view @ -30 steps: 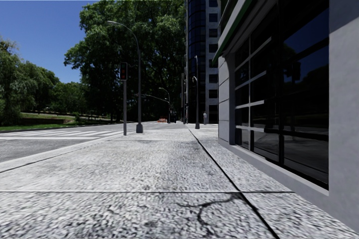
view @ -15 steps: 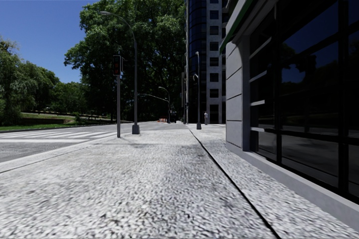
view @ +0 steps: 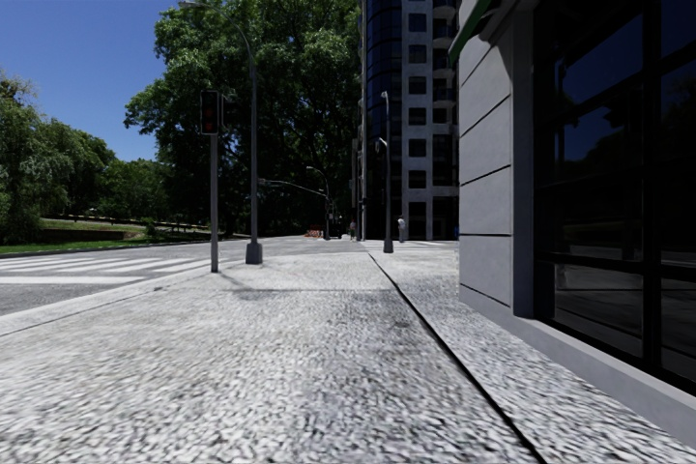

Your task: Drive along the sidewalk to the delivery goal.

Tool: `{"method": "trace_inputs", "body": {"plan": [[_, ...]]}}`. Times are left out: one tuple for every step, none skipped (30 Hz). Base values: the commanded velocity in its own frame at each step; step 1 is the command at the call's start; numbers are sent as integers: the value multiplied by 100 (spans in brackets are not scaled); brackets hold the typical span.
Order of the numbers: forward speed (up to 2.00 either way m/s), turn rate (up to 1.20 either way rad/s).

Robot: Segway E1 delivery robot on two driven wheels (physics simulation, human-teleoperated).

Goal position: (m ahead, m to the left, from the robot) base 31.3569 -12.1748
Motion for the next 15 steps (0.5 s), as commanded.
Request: {"method": "trace_inputs", "body": {"plan": [[200, 0], [200, 0], [200, 0], [200, 0], [200, 0], [200, 0], [200, 0], [200, 0], [200, 0], [200, 0], [200, 0], [200, 0], [200, 0], [200, 0], [200, 0]]}}
